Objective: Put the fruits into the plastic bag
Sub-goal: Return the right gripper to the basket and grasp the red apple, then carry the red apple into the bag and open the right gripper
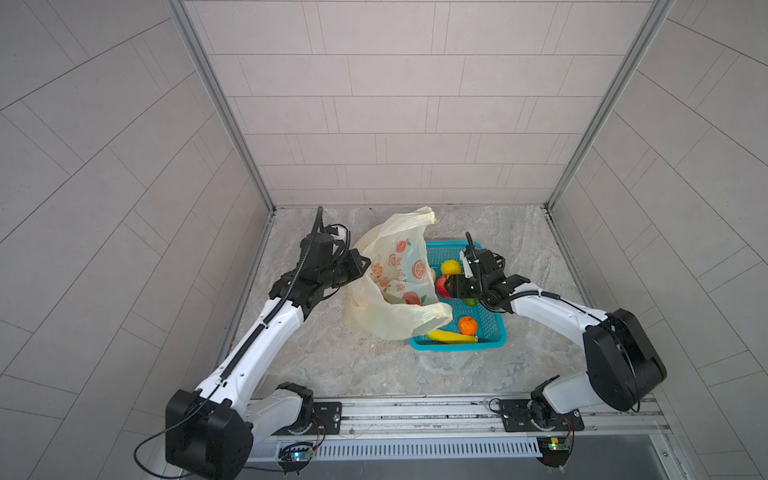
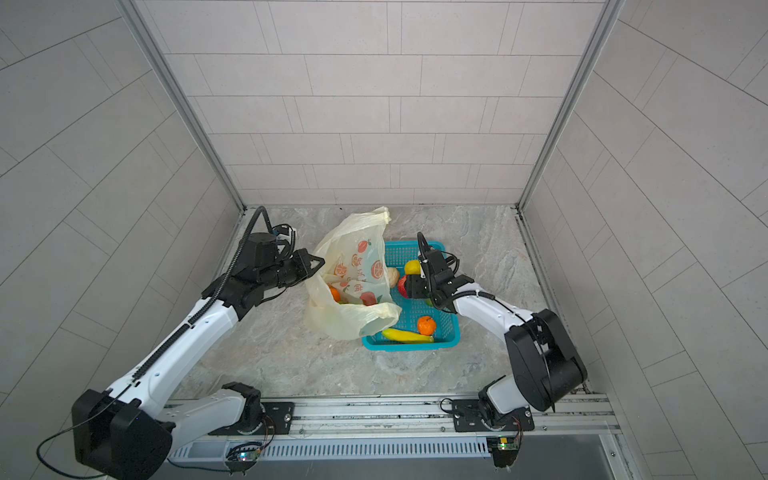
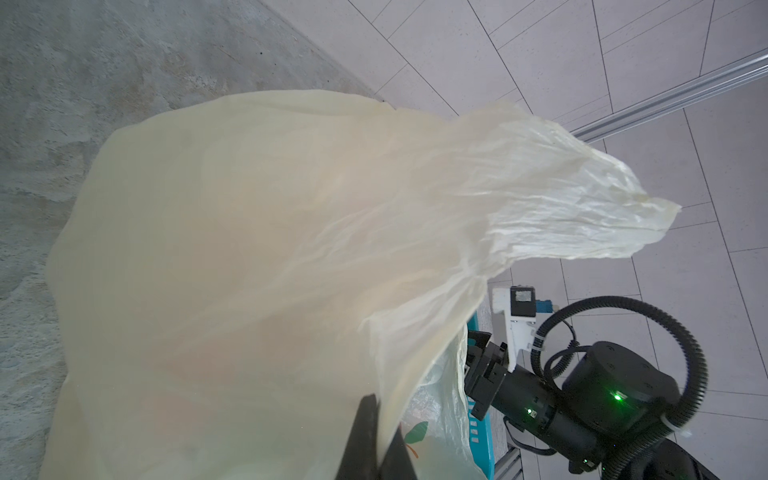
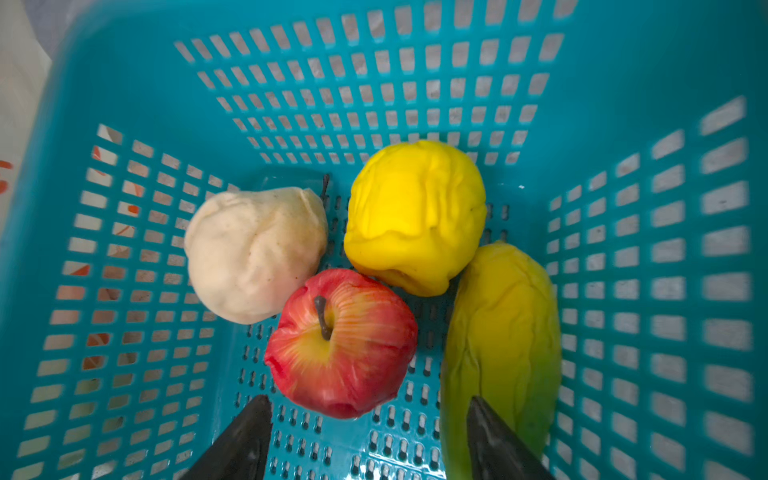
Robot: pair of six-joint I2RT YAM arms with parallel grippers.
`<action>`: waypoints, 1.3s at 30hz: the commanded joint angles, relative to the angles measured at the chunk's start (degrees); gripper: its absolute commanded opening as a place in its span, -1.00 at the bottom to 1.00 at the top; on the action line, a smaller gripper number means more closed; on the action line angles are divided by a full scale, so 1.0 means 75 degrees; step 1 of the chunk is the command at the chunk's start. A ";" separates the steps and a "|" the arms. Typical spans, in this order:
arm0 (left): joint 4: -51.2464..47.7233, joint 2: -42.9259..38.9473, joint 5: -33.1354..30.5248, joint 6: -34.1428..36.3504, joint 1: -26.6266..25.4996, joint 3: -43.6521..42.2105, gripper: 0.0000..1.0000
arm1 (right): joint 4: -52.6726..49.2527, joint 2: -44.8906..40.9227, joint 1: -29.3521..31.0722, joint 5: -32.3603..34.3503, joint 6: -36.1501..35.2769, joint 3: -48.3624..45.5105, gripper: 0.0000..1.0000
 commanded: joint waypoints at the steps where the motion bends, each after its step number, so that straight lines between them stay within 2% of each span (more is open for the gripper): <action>1: 0.0016 -0.0172 -0.0030 0.0124 0.0051 -0.0065 -1.00 | 0.0066 0.0306 0.0039 -0.0208 0.0142 0.0452 0.42; 15: 0.0016 -0.0171 -0.0089 0.0130 0.0060 -0.0118 -1.00 | -0.0463 0.1440 0.0045 0.0021 -0.0072 0.1094 0.43; 24: 0.0013 -0.0170 -0.0111 0.0133 0.0064 -0.0124 -1.00 | -0.0252 0.1513 0.0063 -0.0059 0.0021 0.0992 0.22; 30: -0.0007 -0.0212 -0.0103 0.0129 0.0060 -0.0118 -1.00 | -0.0327 0.0606 0.0063 0.0343 0.0045 0.0711 0.01; 33: -0.0007 -0.0205 -0.0100 0.0129 0.0063 -0.0123 -1.00 | -0.0470 -0.0065 0.0051 0.0378 -0.0061 0.0654 -0.01; 39: 0.0060 -0.0205 -0.0068 0.0083 0.0062 -0.0168 -1.00 | -0.0426 -0.1277 0.0189 -0.0641 -0.0478 0.0715 -0.03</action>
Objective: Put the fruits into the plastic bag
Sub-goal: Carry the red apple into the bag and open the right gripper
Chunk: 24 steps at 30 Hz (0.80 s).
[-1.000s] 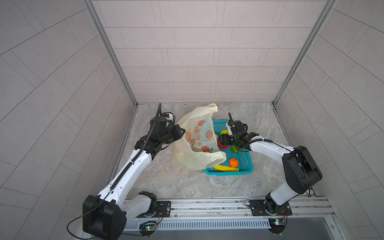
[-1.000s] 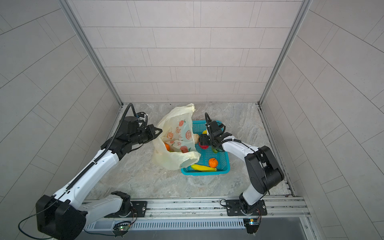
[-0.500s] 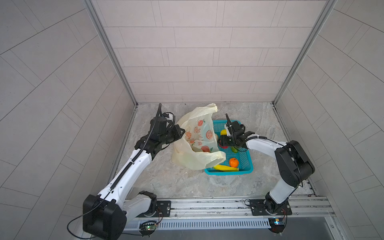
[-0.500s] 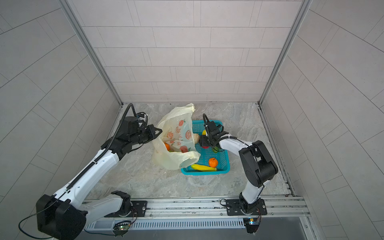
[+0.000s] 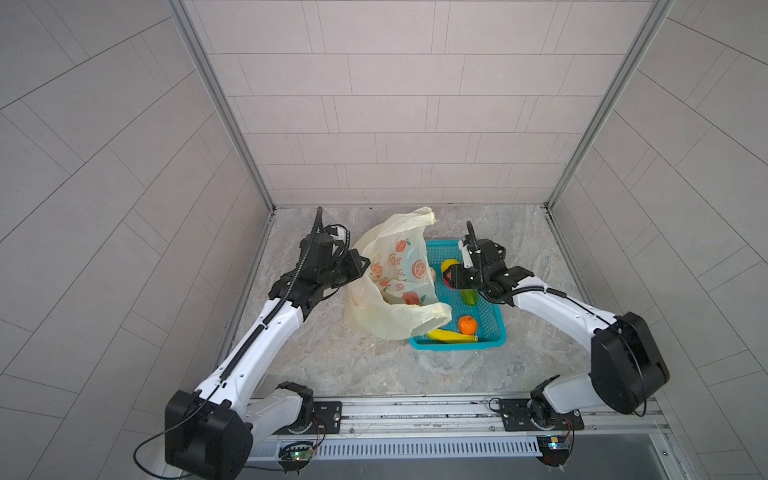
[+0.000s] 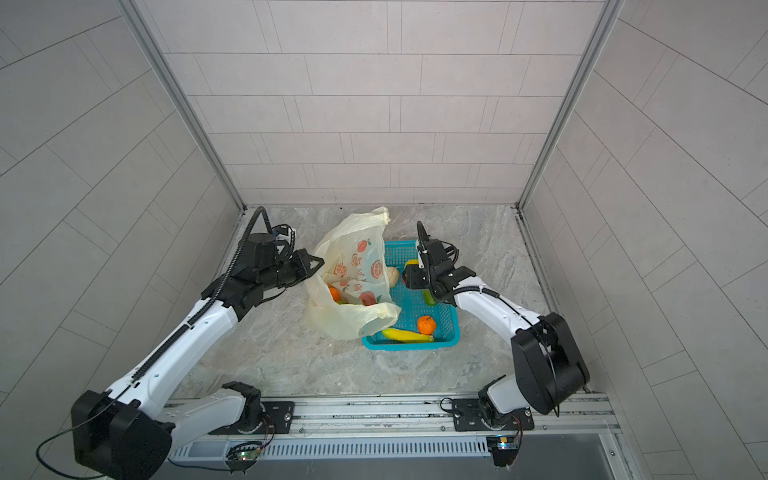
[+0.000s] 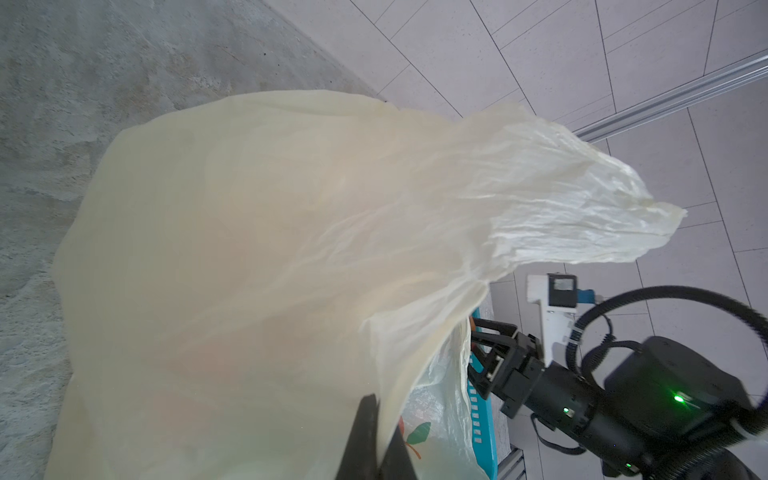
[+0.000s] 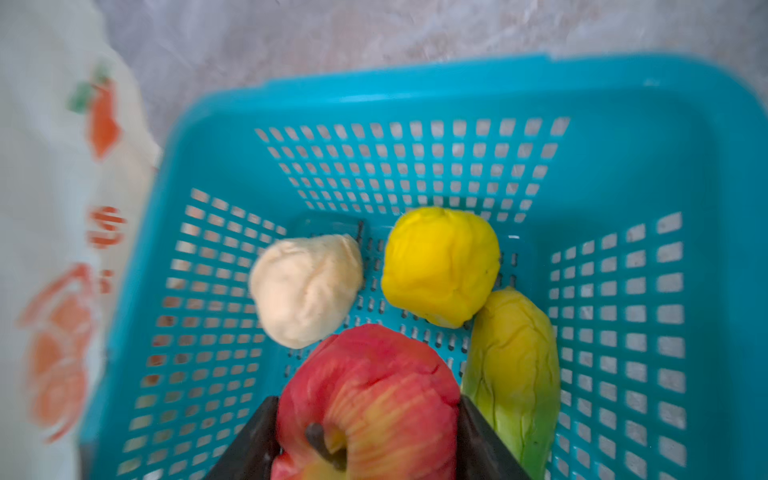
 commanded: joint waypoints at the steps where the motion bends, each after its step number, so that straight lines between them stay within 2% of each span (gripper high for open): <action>1: 0.0085 -0.0151 -0.0014 0.0044 0.0038 -0.0113 -1.00 | 0.0076 -0.0621 0.0223 -0.0601 -0.0377 0.0118 -0.04; 6: 0.0121 -0.0139 0.0011 0.0014 0.0037 -0.0128 -1.00 | 0.0901 -0.1352 0.0987 -0.0370 -0.0745 0.0120 -0.03; 9: 0.0133 -0.0142 0.0021 -0.0003 0.0028 -0.0133 -1.00 | 0.1076 -0.1240 0.1260 -0.0659 -0.0749 0.0420 -0.03; 19: 0.0169 -0.0112 0.0093 -0.0049 0.0031 -0.0113 -1.00 | 0.1193 0.1041 0.2091 -0.1795 -0.0786 0.1609 -0.02; 24: 0.0156 -0.0124 0.0093 -0.0062 0.0035 -0.0118 -1.00 | 0.1209 0.2096 0.2196 -0.1811 -0.0555 0.2082 0.00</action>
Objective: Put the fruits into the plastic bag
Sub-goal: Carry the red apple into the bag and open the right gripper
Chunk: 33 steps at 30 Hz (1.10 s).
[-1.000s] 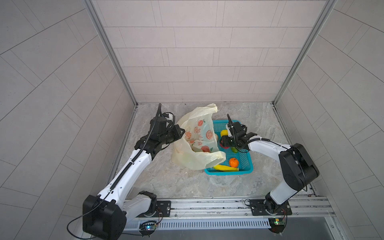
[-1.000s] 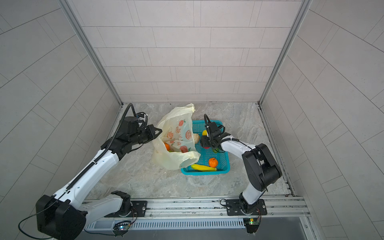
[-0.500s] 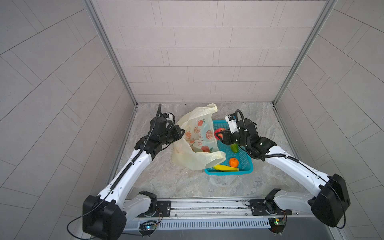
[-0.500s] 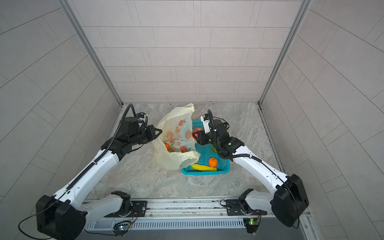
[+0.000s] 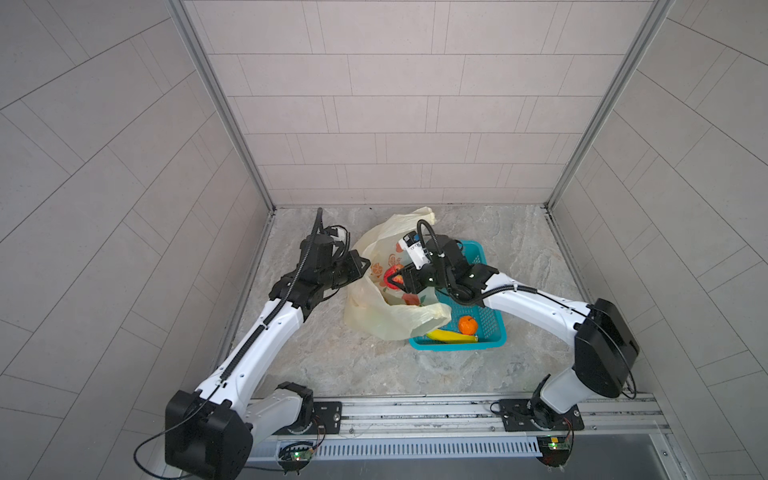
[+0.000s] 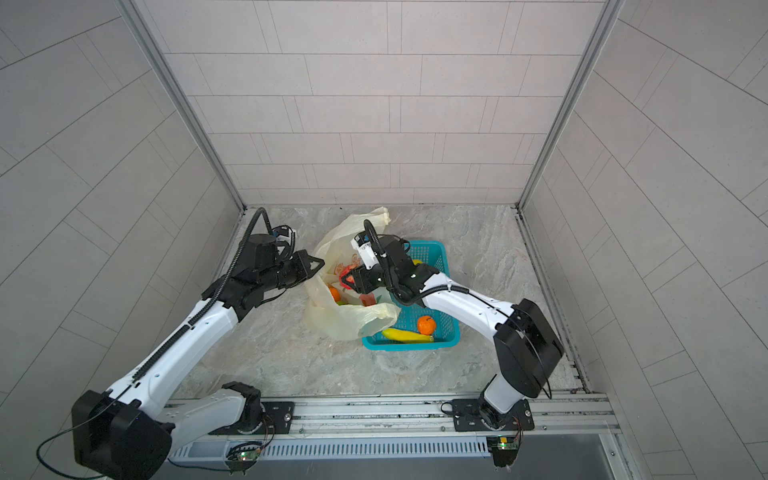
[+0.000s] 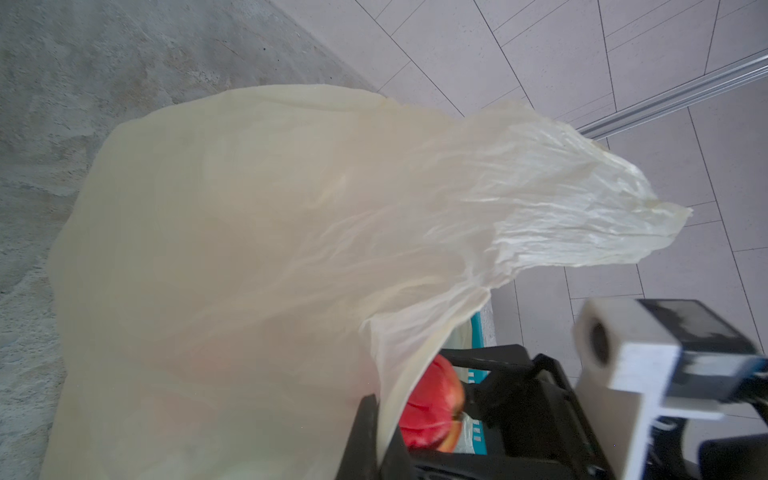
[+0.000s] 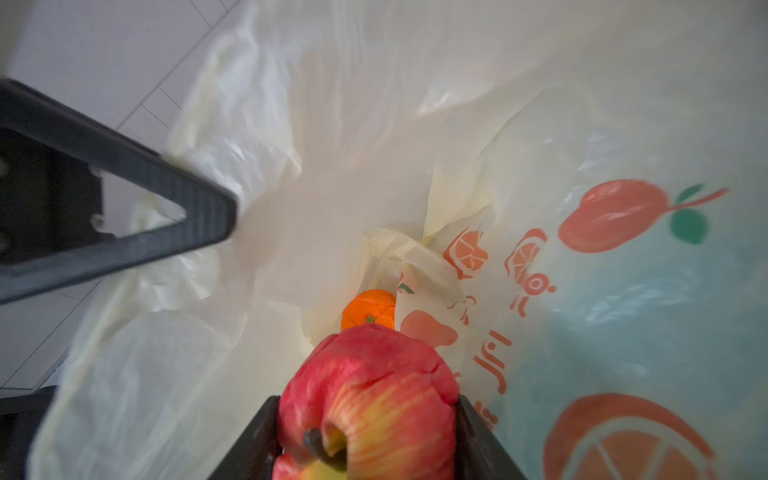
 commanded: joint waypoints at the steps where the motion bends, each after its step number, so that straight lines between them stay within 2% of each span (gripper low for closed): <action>1: 0.0106 -0.0127 0.0063 -0.0020 0.0031 -0.0050 -1.00 | -0.0054 0.0366 0.0016 -0.0101 0.0117 0.0342 0.00; 5: 0.0107 -0.0126 0.0064 -0.0004 0.0034 -0.0036 -1.00 | -0.0383 0.0714 0.0010 0.0394 0.0138 0.0449 0.06; 10: 0.0106 -0.0123 0.0069 0.0024 0.0038 -0.0037 -1.00 | -0.0656 0.0695 0.0013 0.0952 0.0105 0.0358 0.30; 15: 0.0110 -0.0155 0.0066 0.0031 0.0041 -0.0087 -1.00 | -0.0677 0.0466 0.0010 0.1058 0.0052 0.0296 0.45; 25: 0.0066 -0.0217 0.0017 0.0033 0.0041 -0.0118 -1.00 | -0.0587 -0.0602 0.0002 0.0882 -0.0277 0.0151 0.50; 33: 0.0051 -0.0246 -0.0017 0.0046 0.0038 -0.0134 -1.00 | -0.0571 -0.2310 -0.0566 0.1565 -0.0174 -0.0706 0.47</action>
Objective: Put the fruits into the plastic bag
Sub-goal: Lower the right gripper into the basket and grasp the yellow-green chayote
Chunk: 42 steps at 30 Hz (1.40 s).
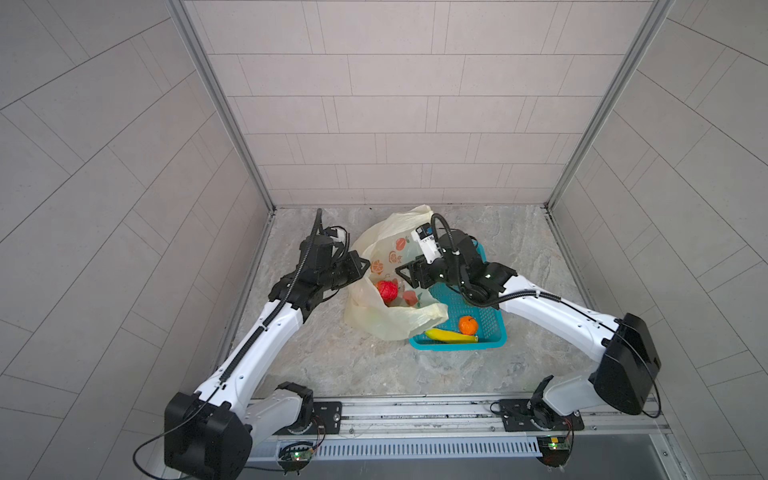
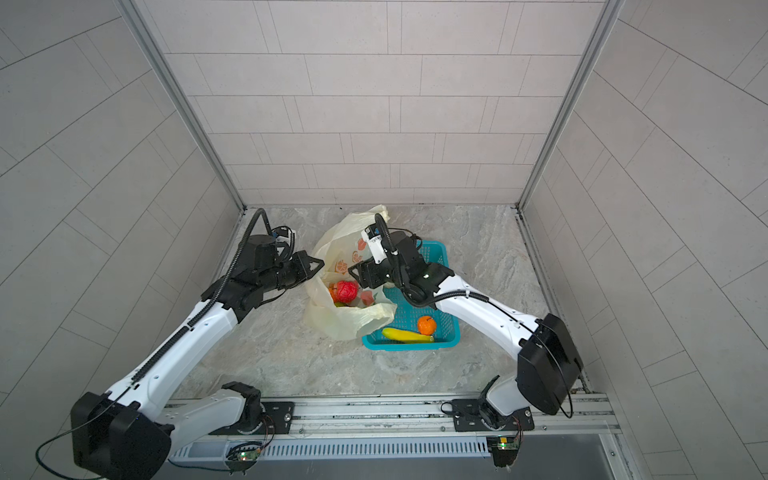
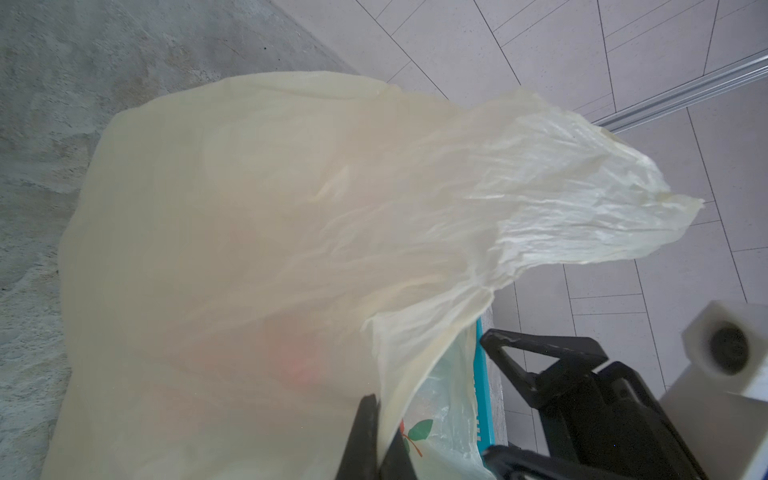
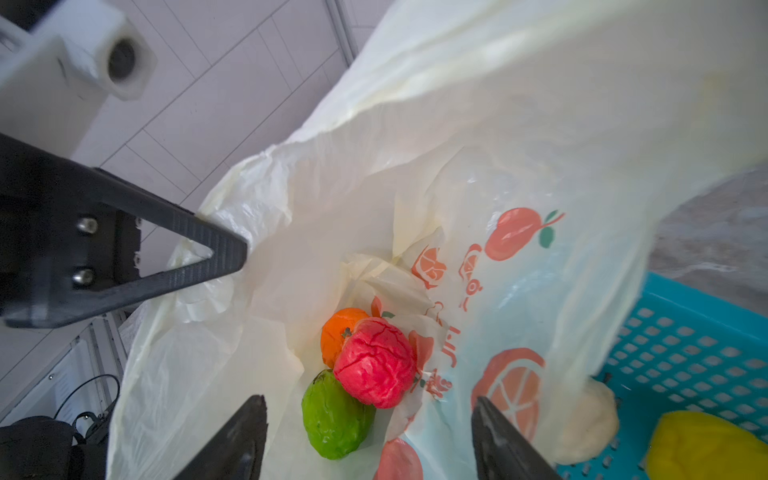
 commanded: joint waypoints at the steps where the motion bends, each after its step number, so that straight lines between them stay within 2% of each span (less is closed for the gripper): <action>1: 0.0047 -0.0170 -0.0013 0.0077 0.0030 -0.0086 -1.00 | -0.0083 -0.0821 -0.0345 0.0663 0.0027 -0.0517 0.47; 6: 0.0054 -0.0147 -0.0074 0.0144 0.0036 -0.0086 -1.00 | -0.0172 -0.2151 -0.1127 0.1918 0.0740 -0.1602 0.45; 10: 0.0112 -0.0055 -0.0049 0.0144 0.0037 -0.0068 -1.00 | -0.0402 -0.2354 -0.1653 0.2176 0.1141 -0.2201 0.41; 18: 0.0037 -0.0083 -0.0056 0.0160 0.0025 -0.0018 -1.00 | -0.1192 -0.0774 -0.1706 0.2181 0.1187 -0.2053 0.31; 26: 0.0011 -0.0129 -0.0087 0.0156 0.0033 -0.0051 -1.00 | -0.1583 0.0260 -0.1726 0.3168 0.1384 -0.1852 0.27; 42: -0.0048 -0.0110 -0.0097 0.0162 0.0038 -0.0007 -1.00 | -0.1887 0.1684 -0.1864 0.2742 0.1419 -0.1144 0.22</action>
